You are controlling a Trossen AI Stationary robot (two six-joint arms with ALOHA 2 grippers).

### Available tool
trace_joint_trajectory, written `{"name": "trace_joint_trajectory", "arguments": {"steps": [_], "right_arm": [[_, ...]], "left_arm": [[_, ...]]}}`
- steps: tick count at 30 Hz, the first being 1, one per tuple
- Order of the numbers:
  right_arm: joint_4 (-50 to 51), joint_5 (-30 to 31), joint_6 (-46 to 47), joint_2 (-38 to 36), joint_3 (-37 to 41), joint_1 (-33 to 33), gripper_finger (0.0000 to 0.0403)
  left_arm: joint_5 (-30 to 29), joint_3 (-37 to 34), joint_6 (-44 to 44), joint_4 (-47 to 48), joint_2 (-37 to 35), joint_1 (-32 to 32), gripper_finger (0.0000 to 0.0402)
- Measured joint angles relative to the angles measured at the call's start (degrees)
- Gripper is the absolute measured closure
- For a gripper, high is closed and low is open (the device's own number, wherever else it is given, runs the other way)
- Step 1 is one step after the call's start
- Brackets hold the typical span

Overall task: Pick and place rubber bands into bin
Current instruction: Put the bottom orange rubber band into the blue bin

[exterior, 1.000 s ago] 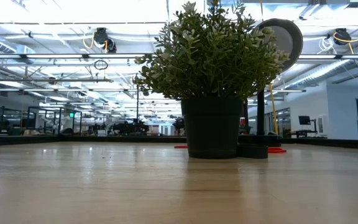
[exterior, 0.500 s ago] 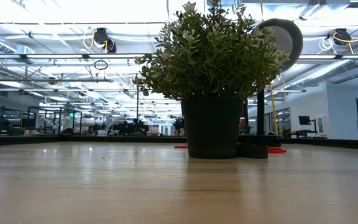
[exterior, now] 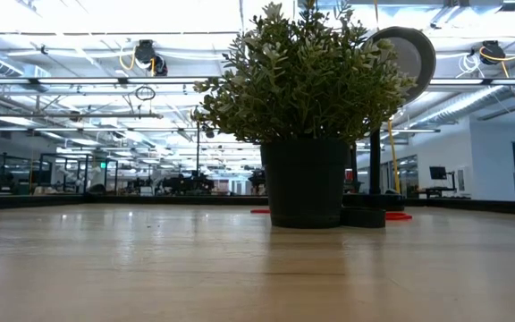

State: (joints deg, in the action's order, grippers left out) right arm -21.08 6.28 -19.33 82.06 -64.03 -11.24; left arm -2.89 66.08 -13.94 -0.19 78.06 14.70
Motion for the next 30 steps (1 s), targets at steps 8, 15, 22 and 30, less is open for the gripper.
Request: {"name": "trace_joint_trajectory", "arguments": {"steps": [8, 15, 22, 30], "right_arm": [[0.04, -0.04, 0.4, 0.0, 0.0, -0.26, 0.0403], [3.41, 0.01, 0.66, -0.01, -0.04, -1.63, 0.0382], [13.08, 0.09, 3.15, -1.9, -0.09, -2.4, 0.0306], [30.82, -0.24, 11.86, -8.75, -0.09, -2.85, 0.0237]], "left_arm": [[-0.73, 0.0, 0.81, 1.22, 0.0, 0.0, 0.0392], [-3.2, 0.0, -0.11, 4.83, -0.02, 0.0, 0.0395], [-3.21, 0.0, -2.02, 6.07, -0.89, -0.01, 0.0394], [-3.81, 0.02, -6.5, 12.27, -4.44, 0.02, 0.0396]]}}
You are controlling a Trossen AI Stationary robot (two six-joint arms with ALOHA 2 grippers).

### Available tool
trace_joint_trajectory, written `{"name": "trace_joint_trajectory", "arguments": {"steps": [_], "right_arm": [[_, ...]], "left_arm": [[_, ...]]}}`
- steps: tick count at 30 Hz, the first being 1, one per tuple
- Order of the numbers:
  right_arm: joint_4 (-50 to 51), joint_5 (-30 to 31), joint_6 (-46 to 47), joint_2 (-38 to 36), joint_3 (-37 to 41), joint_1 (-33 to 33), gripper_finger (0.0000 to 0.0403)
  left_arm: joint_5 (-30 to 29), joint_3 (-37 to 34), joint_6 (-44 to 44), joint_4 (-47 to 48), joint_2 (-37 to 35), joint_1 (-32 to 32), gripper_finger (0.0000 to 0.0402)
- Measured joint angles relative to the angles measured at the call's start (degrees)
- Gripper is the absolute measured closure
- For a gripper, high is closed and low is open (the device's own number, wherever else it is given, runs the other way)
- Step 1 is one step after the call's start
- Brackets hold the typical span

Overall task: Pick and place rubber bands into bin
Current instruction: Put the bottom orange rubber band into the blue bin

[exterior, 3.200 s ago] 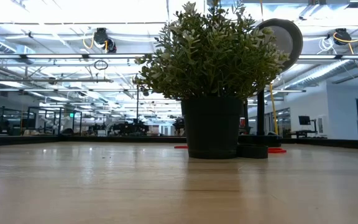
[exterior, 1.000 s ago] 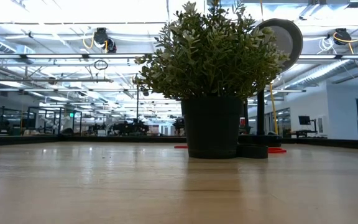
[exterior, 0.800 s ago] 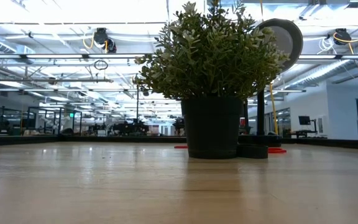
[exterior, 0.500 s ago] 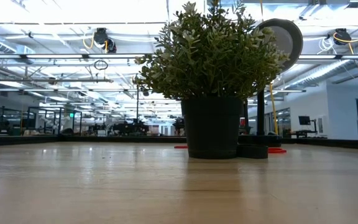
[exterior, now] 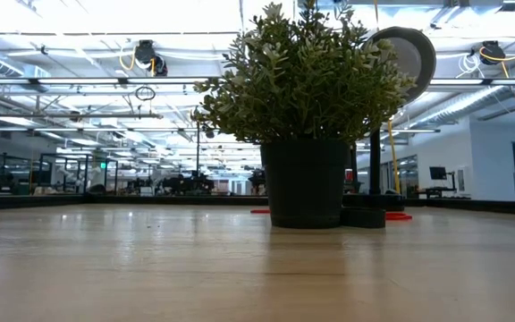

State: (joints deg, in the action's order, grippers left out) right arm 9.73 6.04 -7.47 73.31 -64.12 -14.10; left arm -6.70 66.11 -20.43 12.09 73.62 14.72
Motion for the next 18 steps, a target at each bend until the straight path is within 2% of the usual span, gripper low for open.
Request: {"name": "trace_joint_trajectory", "arguments": {"steps": [10, 18], "right_arm": [[22.33, -0.07, 15.01, -7.33, 2.75, -4.35, 0.0228], [24.69, 0.09, 26.06, -13.19, 12.1, -6.77, 0.0226]], "left_arm": [[0.21, 0.02, -18.02, 18.53, -3.23, 2.57, 0.0398], [5.8, 0.02, -37.11, 34.08, -2.99, 5.36, 0.0396]]}}
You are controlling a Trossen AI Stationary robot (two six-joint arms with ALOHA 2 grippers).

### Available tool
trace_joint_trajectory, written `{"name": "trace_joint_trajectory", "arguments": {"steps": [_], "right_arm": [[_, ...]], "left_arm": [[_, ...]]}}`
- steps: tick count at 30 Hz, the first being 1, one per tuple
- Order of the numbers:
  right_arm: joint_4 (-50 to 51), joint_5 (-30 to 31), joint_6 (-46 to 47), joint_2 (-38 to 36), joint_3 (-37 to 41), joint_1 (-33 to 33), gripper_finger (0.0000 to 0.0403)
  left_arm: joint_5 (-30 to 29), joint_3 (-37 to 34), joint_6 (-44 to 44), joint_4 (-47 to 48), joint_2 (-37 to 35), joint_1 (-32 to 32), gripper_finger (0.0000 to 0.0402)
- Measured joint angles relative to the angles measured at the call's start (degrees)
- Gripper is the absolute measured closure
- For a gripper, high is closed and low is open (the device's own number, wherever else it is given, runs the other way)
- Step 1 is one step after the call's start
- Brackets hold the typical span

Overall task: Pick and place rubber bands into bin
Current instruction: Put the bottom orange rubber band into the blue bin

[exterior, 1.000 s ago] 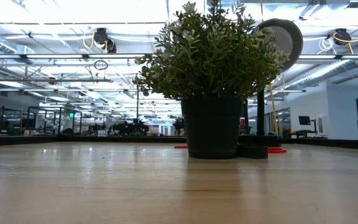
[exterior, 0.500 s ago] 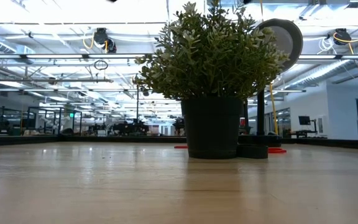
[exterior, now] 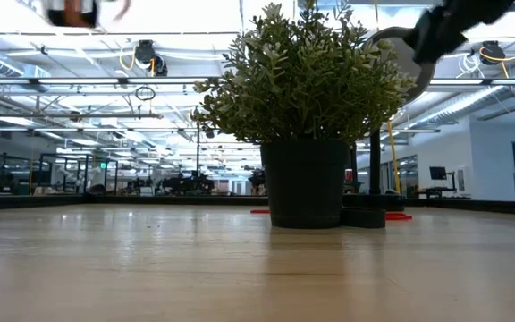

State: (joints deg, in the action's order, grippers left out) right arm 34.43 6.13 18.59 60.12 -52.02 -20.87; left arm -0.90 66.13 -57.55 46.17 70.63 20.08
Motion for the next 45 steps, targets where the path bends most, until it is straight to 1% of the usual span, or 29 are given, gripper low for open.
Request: {"name": "trace_joint_trajectory", "arguments": {"steps": [4, 11, 16, 19, 23, 28, 33, 36, 42, 45], "right_arm": [[-2.45, 0.02, 1.44, -2.09, 6.01, -0.25, 0.0226], [-10.59, -0.25, 4.32, -4.05, 14.61, -0.25, 0.0229], [-11.01, -0.31, 4.5, -4.38, 15.79, -0.25, 0.0226], [-12.01, -0.33, 4.35, -4.38, 15.79, -0.25, 0.0227], [-13.59, -0.37, 3.18, -4.38, 15.79, -0.25, 0.023], [-14.41, -0.37, 2.8, -4.38, 15.79, -0.25, 0.0228], [-14.51, -0.37, 2.8, -4.38, 15.79, -0.25, 0.0228], [-14.49, -0.39, 2.85, -4.38, 15.79, -0.25, 0.0231], [-15.16, -0.39, 3.06, -4.38, 15.79, -0.25, 0.0233], [-16.12, -0.39, 3.07, -4.38, 15.79, -0.25, 0.0233]], "left_arm": [[3.27, -0.02, -11.16, 7.62, 1.01, 1.69, 0.0398], [8.89, -0.02, -25.3, 13.7, 3.7, 7.15, 0.0398], [9.32, -0.02, -33.14, 14.21, 6.33, 11.62, 0.0395], [10.54, -0.02, -37.17, 15.16, 8.57, 13.96, 0.0398], [12.28, -0.02, -41.38, 16.93, 11.52, 16.59, 0.0391], [12.89, -0.02, -43.57, 16.88, 14.73, 18.82, 0.0397], [12.16, -0.02, -44.99, 16.7, 17.63, 19.88, 0.0373], [12.71, -0.04, -43.76, 16.69, 19.66, 20.25, 0.0368], [12.77, -0.04, -40.21, 16.68, 23.52, 20.56, 0.0371], [13.37, -0.04, -38.36, 16.64, 24.84, 20.56, 0.0364]]}}
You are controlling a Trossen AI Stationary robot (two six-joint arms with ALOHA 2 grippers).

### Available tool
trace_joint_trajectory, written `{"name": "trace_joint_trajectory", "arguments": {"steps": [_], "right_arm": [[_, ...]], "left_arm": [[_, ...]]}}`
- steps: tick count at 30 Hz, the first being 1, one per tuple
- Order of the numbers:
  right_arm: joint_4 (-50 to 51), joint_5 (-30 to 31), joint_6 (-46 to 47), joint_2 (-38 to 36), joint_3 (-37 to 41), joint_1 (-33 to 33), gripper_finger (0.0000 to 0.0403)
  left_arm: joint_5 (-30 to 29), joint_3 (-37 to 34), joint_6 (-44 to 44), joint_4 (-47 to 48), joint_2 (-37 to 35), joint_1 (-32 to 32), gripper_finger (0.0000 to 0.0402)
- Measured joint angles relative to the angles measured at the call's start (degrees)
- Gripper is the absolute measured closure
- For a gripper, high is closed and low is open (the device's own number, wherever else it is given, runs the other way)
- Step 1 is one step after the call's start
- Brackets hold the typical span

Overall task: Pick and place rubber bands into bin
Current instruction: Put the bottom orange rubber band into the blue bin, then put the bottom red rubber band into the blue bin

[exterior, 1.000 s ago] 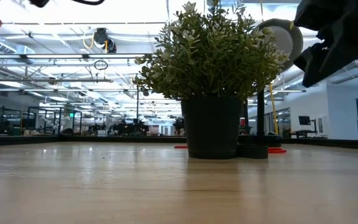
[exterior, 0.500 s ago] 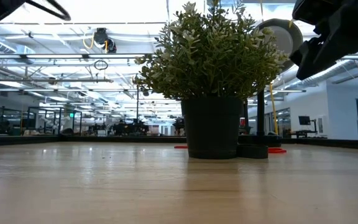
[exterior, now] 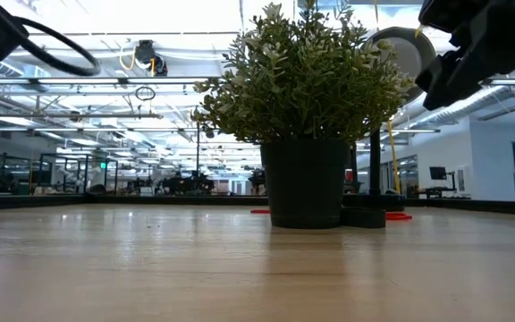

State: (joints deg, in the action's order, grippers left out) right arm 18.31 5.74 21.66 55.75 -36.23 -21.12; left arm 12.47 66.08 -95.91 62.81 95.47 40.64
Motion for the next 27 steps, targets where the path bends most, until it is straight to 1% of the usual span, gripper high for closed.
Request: {"name": "trace_joint_trajectory", "arguments": {"steps": [3, 7, 10, 14, 17, 21, 25, 27], "right_arm": [[-0.53, 0.0, -0.18, 0.0, 0.0, 0.0, 0.0234], [-0.53, -0.01, -0.23, 0.02, 0.0, 0.0, 0.0234], [-0.51, -0.01, 0.06, 0.02, 0.0, 0.0, 0.0234], [-0.51, -0.01, -0.02, 0.02, 0.0, 0.0, 0.0234], [-0.48, -0.01, -0.03, 0.02, 0.0, 0.0, 0.0234], [-0.46, -0.01, -0.03, 0.02, 0.0, 0.0, 0.0234], [-0.4, -0.01, -0.04, 0.02, 0.0, 0.0, 0.0234], [0.04, 0.0, -0.06, 0.02, 0.0, 0.02, 0.0234]], "left_arm": [[0.0, 0.0, 0.06, 0.02, 0.67, -0.24, 0.0346], [-0.02, 0.0, 0.27, 0.08, 0.67, -0.5, 0.0311], [-0.02, 0.0, 1.96, 0.1, 0.67, -0.48, 0.0286], [1.87, -0.02, 2.19, 0.32, 0.3, -0.48, 0.0264], [2.34, -0.02, 2.34, 0.68, -0.82, -0.48, 0.0255], [2.56, -0.02, 2.3, 0.85, -3.15, -0.48, 0.0254], [2.4, -0.02, 1.44, 0.85, -7.08, -0.48, 0.0254], [0.99, -0.02, 1.06, 0.87, -9.61, -0.48, 0.0254]]}}
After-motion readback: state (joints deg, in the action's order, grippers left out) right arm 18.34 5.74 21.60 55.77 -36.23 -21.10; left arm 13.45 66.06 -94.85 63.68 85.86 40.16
